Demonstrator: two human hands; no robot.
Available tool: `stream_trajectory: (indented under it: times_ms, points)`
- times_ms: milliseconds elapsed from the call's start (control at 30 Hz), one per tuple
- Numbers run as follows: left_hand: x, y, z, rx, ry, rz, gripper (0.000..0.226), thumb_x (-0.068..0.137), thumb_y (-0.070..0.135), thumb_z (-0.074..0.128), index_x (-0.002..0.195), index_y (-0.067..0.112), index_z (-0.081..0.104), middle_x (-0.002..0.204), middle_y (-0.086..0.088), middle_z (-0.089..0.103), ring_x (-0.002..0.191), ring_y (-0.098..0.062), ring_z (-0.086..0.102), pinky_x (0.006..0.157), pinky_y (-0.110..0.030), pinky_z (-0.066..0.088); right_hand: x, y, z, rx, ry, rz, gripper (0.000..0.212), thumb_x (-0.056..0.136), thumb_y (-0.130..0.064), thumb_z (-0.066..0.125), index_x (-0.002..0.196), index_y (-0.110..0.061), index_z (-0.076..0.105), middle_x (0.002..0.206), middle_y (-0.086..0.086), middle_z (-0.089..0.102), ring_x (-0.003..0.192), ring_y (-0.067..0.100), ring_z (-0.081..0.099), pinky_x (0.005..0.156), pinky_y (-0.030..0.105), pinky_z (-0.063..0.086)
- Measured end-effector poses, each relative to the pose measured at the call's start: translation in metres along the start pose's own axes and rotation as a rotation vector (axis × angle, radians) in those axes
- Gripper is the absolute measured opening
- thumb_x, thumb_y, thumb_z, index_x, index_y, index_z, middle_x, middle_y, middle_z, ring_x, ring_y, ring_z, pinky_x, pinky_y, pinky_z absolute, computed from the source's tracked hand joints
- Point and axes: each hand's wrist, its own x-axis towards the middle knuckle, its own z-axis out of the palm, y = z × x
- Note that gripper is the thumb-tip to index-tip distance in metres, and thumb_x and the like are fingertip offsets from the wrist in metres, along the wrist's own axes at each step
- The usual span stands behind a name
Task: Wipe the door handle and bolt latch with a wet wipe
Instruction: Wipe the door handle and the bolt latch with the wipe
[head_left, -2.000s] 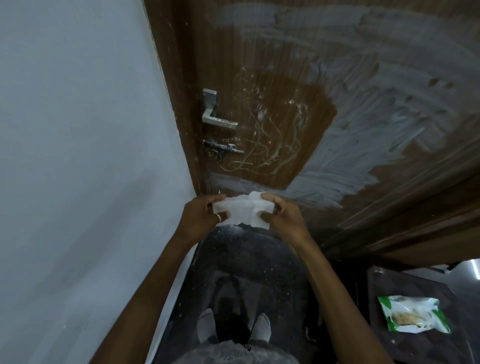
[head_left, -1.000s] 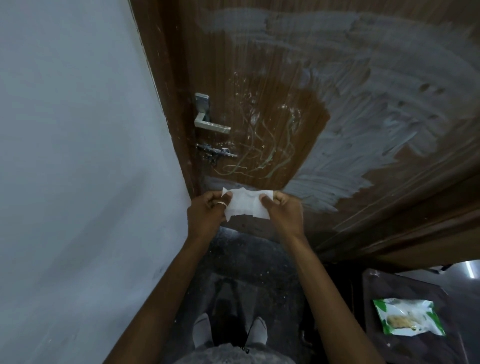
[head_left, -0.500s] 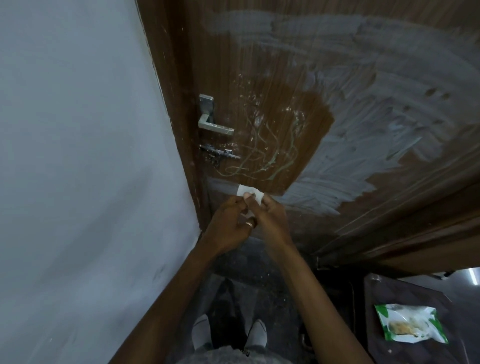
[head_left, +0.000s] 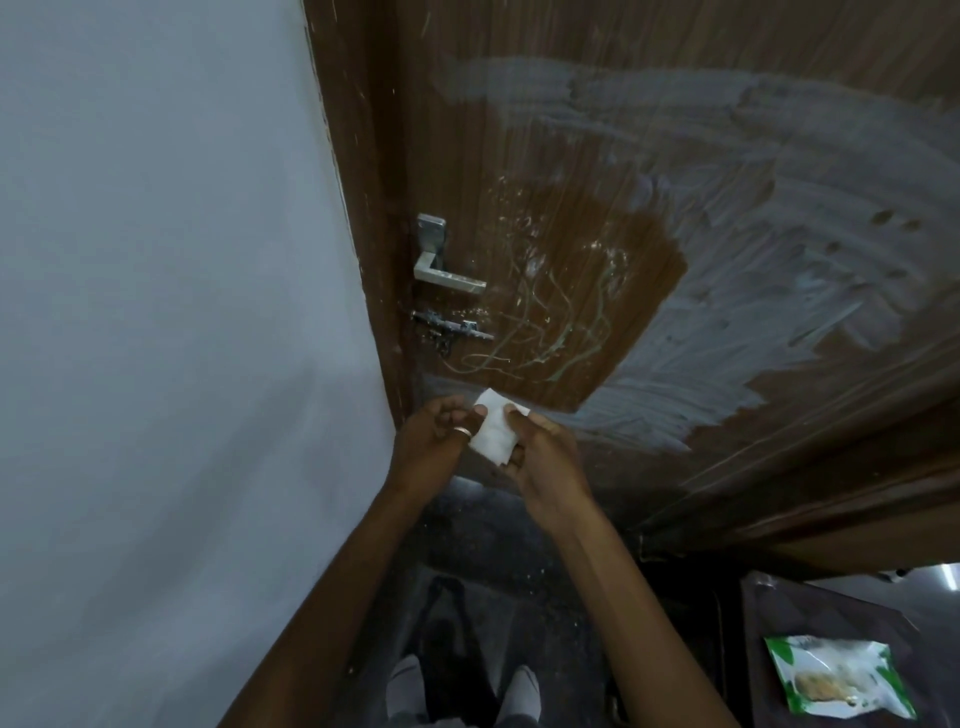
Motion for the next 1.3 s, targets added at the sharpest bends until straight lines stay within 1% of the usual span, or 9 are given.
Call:
stream_trajectory:
  times_ms: [133, 267, 400, 567, 867, 1000, 1133, 1233, 1300]
  points:
    - [0.013, -0.005, -0.017, -0.17, -0.027, -0.069, 0.008, 0.091, 0.024, 0.069, 0.098, 0.021, 0.071, 0.108, -0.005, 0.073, 0.095, -0.017, 0.071, 0.085, -0.035, 0.06, -0.002, 0.0, 0.013, 0.021, -0.091, -0.003, 0.028, 0.098, -0.012, 0.061, 0.124, -0.004, 0.066, 0.113, 0.014, 0.074, 0.101, 0.028, 0.072, 0.084, 0.036, 0.061]
    - [0.025, -0.011, -0.03, -0.498, -0.126, -0.207, 0.021, 0.091, 0.018, 0.069, 0.11, 0.011, 0.072, 0.117, -0.009, 0.071, 0.104, -0.025, 0.07, 0.083, -0.037, 0.06, -0.005, -0.005, 0.021, 0.109, -0.171, -0.001, 0.025, 0.098, -0.003, 0.056, 0.12, -0.002, 0.067, 0.114, 0.017, 0.073, 0.101, 0.028, 0.073, 0.086, 0.035, 0.061]
    - [0.038, -0.018, -0.033, -0.635, -0.174, -0.266, 0.027, 0.09, 0.017, 0.068, 0.116, 0.01, 0.07, 0.123, -0.011, 0.068, 0.111, -0.029, 0.068, 0.088, -0.04, 0.058, -0.004, -0.011, 0.027, 0.123, -0.199, 0.009, 0.023, 0.098, -0.001, 0.054, 0.117, -0.002, 0.067, 0.114, 0.018, 0.073, 0.104, 0.028, 0.072, 0.09, 0.036, 0.059]
    - [0.059, -0.013, -0.027, -0.693, -0.126, -0.336, 0.048, 0.078, 0.023, 0.076, 0.122, 0.007, 0.065, 0.13, -0.015, 0.062, 0.115, -0.033, 0.063, 0.089, -0.043, 0.058, 0.013, -0.029, 0.032, 0.068, -0.21, 0.029, 0.025, 0.097, -0.006, 0.058, 0.12, -0.003, 0.068, 0.117, 0.018, 0.072, 0.11, 0.03, 0.07, 0.093, 0.039, 0.057]
    - [0.103, -0.001, -0.016, -0.734, -0.023, -0.22, 0.021, 0.093, 0.02, 0.064, 0.112, 0.015, 0.071, 0.122, -0.01, 0.069, 0.109, -0.026, 0.068, 0.086, -0.039, 0.058, 0.08, -0.063, 0.039, -0.044, -0.342, 0.067, 0.031, 0.099, -0.008, 0.055, 0.128, -0.003, 0.064, 0.122, 0.019, 0.07, 0.116, 0.035, 0.066, 0.093, 0.042, 0.057]
    - [0.115, 0.009, -0.013, -0.756, 0.017, -0.186, 0.017, 0.098, 0.022, 0.058, 0.111, 0.02, 0.068, 0.114, -0.004, 0.073, 0.101, -0.018, 0.072, 0.079, -0.03, 0.059, 0.103, -0.075, 0.052, -0.026, -0.304, 0.01, 0.03, 0.1, -0.007, 0.056, 0.128, -0.002, 0.064, 0.122, 0.019, 0.07, 0.114, 0.034, 0.067, 0.08, 0.037, 0.063]
    - [0.13, 0.012, -0.015, -0.726, 0.07, -0.188, 0.017, 0.1, 0.017, 0.054, 0.111, 0.021, 0.067, 0.116, -0.001, 0.07, 0.108, -0.016, 0.066, 0.085, -0.029, 0.055, 0.118, -0.095, 0.075, -0.256, -0.215, -0.298, 0.024, 0.099, -0.011, 0.06, 0.121, -0.011, 0.07, 0.111, 0.005, 0.075, 0.103, 0.021, 0.072, 0.079, 0.032, 0.061]
    - [0.138, 0.01, -0.019, -0.715, 0.102, -0.184, 0.019, 0.101, 0.014, 0.051, 0.11, 0.022, 0.065, 0.119, -0.002, 0.067, 0.111, -0.016, 0.063, 0.085, -0.027, 0.054, 0.13, -0.107, 0.094, -0.753, -0.089, -0.846, 0.028, 0.099, -0.014, 0.058, 0.124, -0.019, 0.07, 0.113, -0.003, 0.074, 0.099, 0.007, 0.07, 0.085, 0.029, 0.059]
    - [0.142, 0.01, -0.022, -0.7, 0.121, -0.162, 0.019, 0.101, 0.014, 0.051, 0.109, 0.025, 0.065, 0.122, 0.0, 0.066, 0.111, -0.015, 0.063, 0.086, -0.026, 0.054, 0.138, -0.109, 0.106, -0.951, -0.079, -1.168, 0.034, 0.097, -0.005, 0.055, 0.127, -0.012, 0.069, 0.118, 0.003, 0.073, 0.096, 0.002, 0.065, 0.083, 0.012, 0.053]
